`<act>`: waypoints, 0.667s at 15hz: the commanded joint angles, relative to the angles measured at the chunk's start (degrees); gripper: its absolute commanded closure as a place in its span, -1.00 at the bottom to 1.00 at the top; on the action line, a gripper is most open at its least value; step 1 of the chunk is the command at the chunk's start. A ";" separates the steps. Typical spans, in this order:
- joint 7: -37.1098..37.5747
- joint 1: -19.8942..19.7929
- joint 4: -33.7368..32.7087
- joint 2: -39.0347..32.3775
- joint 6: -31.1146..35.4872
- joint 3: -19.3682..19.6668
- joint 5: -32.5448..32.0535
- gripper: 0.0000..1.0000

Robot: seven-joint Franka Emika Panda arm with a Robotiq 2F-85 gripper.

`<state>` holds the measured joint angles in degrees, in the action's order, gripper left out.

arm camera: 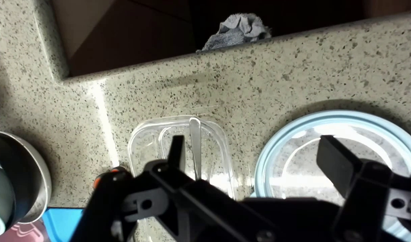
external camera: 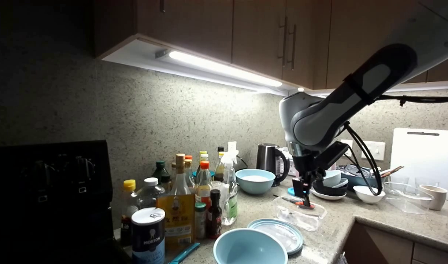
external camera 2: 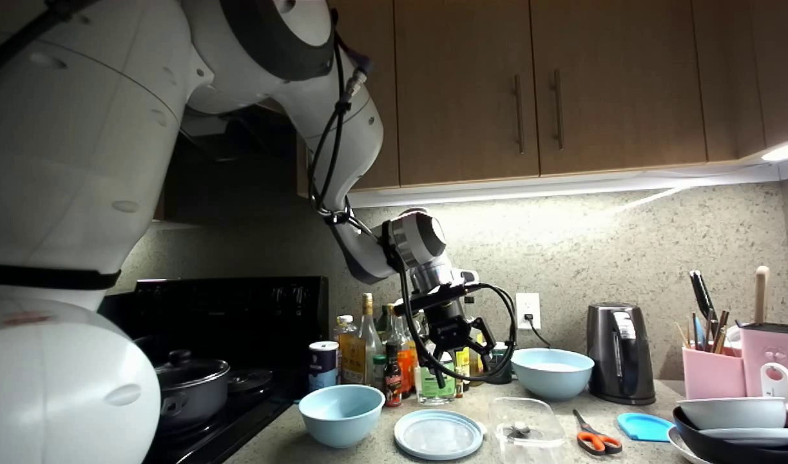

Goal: Remove the spoon from the container and put it on the lid of the bowl

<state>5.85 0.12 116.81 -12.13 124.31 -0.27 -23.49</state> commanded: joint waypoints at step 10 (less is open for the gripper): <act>3.99 0.19 -17.12 -15.91 -3.05 6.13 0.37 -1.00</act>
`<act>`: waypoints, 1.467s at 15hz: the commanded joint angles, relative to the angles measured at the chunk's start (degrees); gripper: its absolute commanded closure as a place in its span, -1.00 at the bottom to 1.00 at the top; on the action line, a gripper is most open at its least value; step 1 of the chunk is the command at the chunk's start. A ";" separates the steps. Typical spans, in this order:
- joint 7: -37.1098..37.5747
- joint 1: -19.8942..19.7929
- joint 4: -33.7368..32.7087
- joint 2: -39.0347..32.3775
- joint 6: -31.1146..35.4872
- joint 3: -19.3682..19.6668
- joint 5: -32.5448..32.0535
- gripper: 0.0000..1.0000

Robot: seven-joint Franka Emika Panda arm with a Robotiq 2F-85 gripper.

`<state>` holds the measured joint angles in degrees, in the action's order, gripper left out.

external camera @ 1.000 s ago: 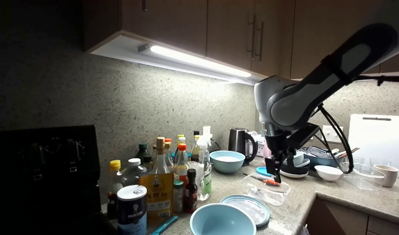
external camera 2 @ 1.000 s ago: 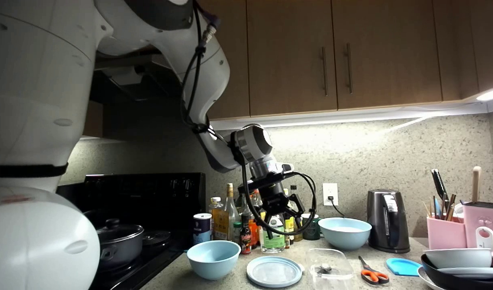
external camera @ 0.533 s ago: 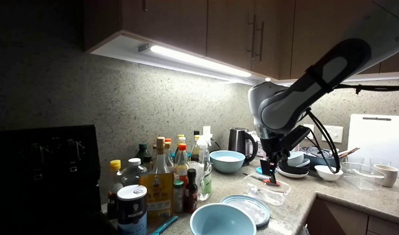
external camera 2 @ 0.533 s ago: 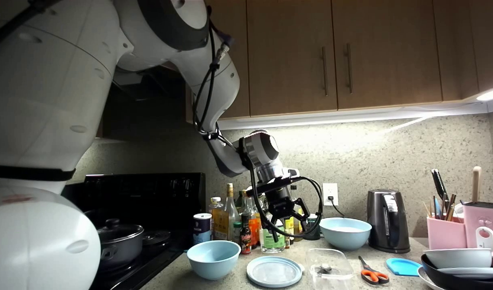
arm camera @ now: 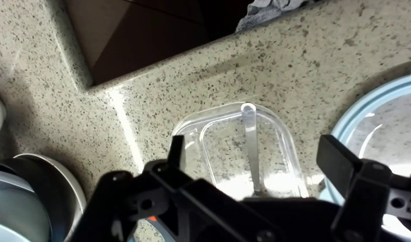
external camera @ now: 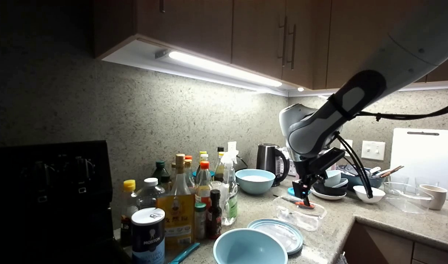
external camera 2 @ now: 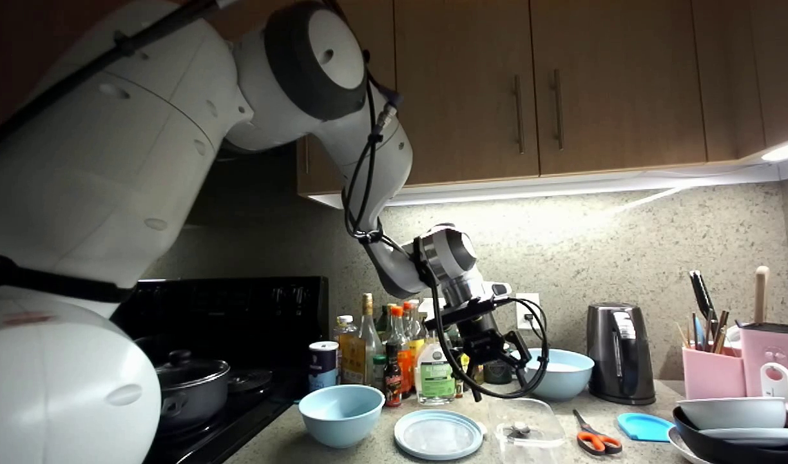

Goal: Remove the spoon from the container and put it on the lid of the bowl

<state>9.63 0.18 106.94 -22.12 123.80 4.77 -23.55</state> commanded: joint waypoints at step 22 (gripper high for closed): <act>1.19 1.57 -21.69 -17.96 -11.38 3.61 1.24 -1.00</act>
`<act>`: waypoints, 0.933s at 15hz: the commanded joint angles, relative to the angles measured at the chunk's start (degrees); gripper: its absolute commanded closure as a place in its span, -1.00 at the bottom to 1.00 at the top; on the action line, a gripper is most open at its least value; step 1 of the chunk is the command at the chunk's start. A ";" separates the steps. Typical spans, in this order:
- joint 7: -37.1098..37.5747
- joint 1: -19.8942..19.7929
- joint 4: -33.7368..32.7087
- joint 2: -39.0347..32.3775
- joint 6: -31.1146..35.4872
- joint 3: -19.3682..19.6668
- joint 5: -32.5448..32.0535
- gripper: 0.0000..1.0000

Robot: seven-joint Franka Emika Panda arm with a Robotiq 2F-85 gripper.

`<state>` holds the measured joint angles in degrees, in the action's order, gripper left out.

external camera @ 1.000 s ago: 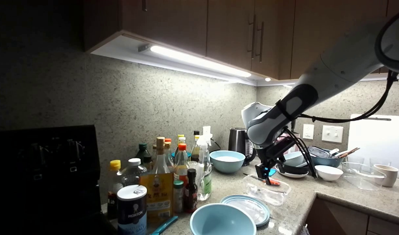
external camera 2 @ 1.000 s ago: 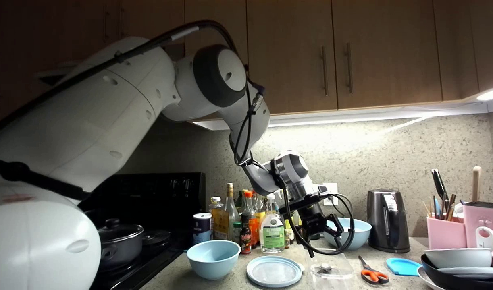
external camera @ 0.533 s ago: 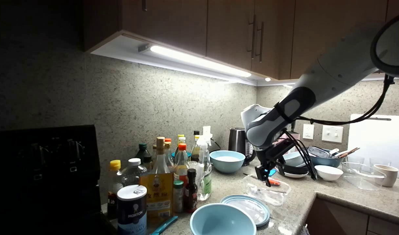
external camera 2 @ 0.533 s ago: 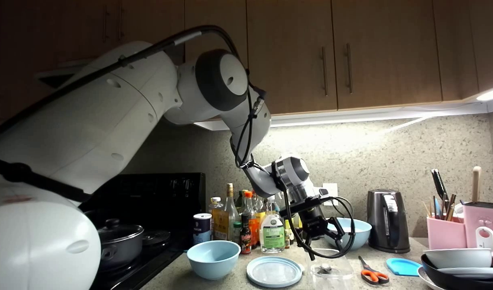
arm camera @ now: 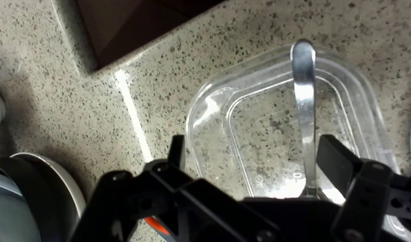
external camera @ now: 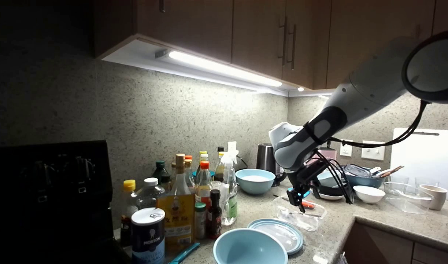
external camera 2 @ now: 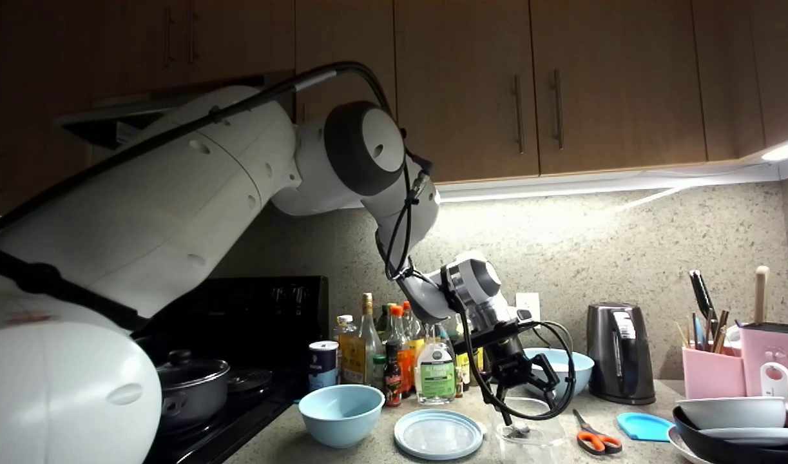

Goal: Remove the spoon from the container and put it on the lid of the bowl

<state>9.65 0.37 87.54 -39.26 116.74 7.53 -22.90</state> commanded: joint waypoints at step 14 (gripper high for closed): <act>-13.14 -0.37 -9.33 -3.76 -8.60 -2.44 0.71 -1.00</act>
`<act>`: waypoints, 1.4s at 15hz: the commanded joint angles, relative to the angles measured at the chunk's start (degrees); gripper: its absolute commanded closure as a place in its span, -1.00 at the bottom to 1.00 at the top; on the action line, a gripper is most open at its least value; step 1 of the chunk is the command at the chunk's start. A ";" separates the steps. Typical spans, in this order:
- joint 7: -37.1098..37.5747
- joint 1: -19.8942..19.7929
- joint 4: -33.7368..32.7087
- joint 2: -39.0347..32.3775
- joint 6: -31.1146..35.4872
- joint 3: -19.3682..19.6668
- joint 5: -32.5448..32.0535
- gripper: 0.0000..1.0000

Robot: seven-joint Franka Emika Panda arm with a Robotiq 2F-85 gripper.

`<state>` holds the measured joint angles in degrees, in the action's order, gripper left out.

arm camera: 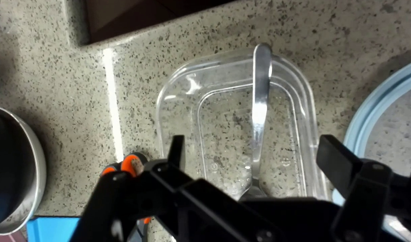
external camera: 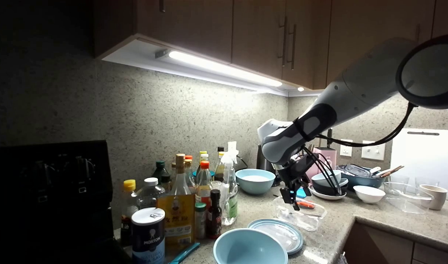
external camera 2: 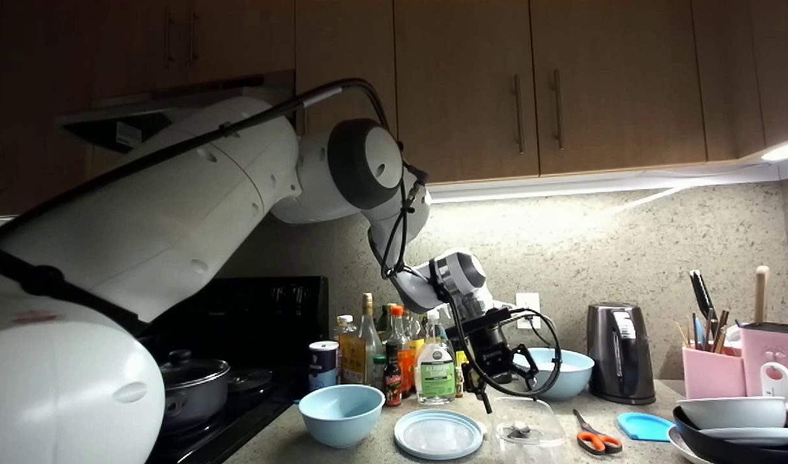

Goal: Remove the spoon from the container and put it on the lid of the bowl

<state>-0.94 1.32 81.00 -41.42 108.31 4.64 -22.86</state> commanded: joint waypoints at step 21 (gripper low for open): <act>-2.66 0.82 -14.29 -8.72 -13.80 0.92 1.07 -1.00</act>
<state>-2.87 1.59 65.17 -52.22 97.10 5.97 -22.87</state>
